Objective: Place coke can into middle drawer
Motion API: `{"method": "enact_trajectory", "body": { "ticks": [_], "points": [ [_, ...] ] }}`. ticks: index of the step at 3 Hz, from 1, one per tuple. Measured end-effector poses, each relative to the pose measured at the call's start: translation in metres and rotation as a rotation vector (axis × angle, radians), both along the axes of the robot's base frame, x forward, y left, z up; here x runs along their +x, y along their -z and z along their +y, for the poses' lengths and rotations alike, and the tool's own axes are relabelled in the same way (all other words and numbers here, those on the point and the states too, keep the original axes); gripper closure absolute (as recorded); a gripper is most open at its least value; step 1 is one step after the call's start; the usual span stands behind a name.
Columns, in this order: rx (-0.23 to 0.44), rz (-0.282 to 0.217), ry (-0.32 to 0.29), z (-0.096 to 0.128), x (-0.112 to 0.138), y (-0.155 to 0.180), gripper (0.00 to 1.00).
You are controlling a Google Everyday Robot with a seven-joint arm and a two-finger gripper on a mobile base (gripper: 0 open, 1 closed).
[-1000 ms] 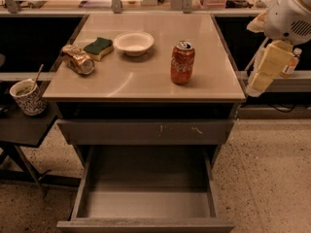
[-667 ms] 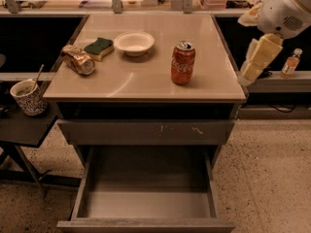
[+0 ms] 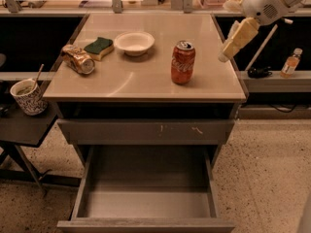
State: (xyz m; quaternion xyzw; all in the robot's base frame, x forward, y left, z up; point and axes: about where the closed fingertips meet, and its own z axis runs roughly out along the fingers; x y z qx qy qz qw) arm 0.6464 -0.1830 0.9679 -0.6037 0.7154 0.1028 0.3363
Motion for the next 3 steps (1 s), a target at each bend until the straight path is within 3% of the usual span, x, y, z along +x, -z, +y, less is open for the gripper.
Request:
{"method": "enact_trajectory", "body": {
  "ticks": [1, 2, 3],
  "points": [
    [0.041, 0.046, 0.002, 0.003, 0.019, 0.022, 0.00],
    [0.040, 0.117, -0.041, 0.021, 0.027, 0.050, 0.00],
    [0.040, 0.122, -0.044, 0.021, 0.027, 0.052, 0.00]
  ]
}}
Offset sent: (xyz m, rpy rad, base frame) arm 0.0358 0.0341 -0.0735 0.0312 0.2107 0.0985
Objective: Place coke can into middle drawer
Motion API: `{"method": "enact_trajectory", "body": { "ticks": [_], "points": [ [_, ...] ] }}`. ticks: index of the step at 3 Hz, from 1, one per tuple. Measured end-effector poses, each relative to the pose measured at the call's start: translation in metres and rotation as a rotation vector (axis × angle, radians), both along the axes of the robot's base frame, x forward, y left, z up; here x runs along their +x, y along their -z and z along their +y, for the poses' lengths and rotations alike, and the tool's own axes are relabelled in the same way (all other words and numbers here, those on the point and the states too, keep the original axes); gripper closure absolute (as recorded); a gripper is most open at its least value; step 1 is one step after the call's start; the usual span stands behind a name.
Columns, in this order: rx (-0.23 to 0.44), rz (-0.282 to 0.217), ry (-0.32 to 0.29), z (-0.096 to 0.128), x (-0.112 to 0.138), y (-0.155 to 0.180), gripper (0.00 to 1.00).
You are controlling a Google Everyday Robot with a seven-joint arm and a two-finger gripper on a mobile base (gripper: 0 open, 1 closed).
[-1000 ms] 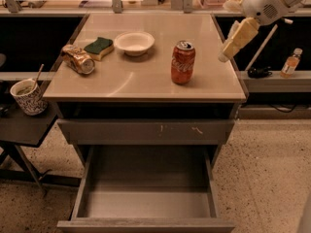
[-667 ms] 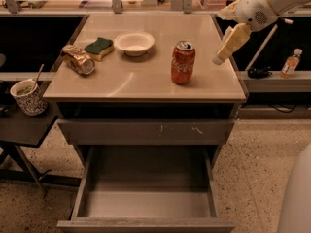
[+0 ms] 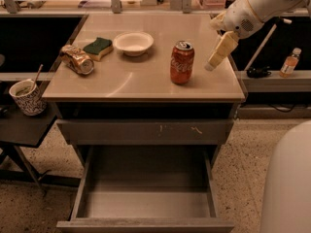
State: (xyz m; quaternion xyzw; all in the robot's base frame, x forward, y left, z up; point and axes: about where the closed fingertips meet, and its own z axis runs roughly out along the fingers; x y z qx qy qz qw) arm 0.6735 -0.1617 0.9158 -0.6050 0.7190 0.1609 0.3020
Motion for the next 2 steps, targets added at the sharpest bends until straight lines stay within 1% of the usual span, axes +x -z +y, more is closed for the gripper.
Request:
{"method": "enact_trajectory", "body": {
  "ticks": [1, 2],
  "points": [
    [0.034, 0.011, -0.004, 0.004, 0.003, 0.012, 0.00],
    [0.158, 0.061, -0.043, 0.034, 0.017, 0.047, 0.00]
  ]
}}
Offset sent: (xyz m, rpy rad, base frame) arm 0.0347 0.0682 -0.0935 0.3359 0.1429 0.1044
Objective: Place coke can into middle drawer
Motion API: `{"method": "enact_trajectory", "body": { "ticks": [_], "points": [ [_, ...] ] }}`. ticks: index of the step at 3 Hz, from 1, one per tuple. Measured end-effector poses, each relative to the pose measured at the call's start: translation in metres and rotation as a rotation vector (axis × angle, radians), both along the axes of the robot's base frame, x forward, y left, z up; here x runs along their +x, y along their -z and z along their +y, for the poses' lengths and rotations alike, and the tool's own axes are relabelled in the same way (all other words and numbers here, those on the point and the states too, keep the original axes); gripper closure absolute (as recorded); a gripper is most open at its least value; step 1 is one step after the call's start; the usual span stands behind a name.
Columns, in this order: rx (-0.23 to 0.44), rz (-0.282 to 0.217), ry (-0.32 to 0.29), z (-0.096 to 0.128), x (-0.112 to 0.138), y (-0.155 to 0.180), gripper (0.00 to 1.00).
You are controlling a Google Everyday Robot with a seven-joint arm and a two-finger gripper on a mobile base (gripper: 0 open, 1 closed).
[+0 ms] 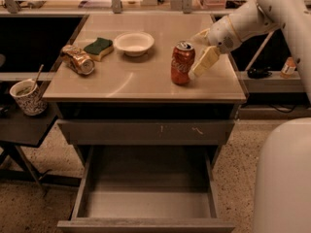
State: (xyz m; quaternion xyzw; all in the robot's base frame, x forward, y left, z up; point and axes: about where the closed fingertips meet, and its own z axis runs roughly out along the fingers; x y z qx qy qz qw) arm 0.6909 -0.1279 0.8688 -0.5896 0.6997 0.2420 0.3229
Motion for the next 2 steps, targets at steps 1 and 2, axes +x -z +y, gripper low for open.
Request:
{"method": "enact_trajectory", "body": {
  "ticks": [1, 2],
  "points": [
    [0.125, 0.048, -0.058, 0.0385, 0.0136, 0.0278, 0.00],
    [0.135, 0.058, -0.060, 0.0404, 0.0151, 0.0337, 0.00]
  ]
}}
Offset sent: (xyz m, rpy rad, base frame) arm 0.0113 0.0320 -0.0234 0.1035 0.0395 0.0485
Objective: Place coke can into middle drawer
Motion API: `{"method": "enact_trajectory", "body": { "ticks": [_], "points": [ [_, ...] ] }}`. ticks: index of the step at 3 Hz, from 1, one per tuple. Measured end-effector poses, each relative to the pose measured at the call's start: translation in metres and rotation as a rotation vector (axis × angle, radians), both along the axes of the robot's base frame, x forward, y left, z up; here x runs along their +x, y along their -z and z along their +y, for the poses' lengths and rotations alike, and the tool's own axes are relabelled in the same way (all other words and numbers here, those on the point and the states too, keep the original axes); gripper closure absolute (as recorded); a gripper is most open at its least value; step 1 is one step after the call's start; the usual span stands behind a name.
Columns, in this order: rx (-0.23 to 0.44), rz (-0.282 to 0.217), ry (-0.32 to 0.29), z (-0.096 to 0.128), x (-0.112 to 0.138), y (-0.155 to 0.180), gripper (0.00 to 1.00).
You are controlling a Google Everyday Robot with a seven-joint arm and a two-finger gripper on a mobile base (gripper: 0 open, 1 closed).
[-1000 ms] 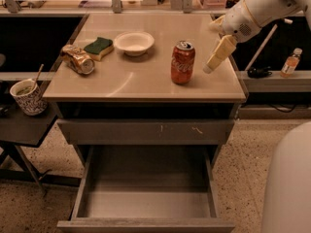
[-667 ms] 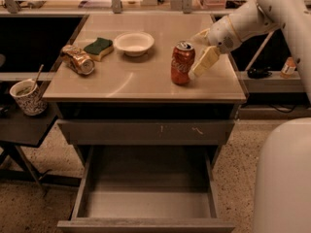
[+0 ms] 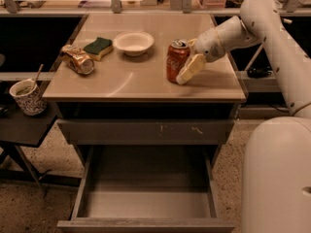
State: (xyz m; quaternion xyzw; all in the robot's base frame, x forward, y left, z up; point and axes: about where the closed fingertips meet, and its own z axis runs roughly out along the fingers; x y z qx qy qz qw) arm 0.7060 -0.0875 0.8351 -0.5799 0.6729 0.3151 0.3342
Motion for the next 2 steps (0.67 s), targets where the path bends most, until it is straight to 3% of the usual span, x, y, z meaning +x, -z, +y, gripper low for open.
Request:
{"method": "enact_trajectory", "body": {
  "ticks": [2],
  "points": [
    [0.000, 0.000, 0.000, 0.0003, 0.0001, 0.0001, 0.42]
  ]
}}
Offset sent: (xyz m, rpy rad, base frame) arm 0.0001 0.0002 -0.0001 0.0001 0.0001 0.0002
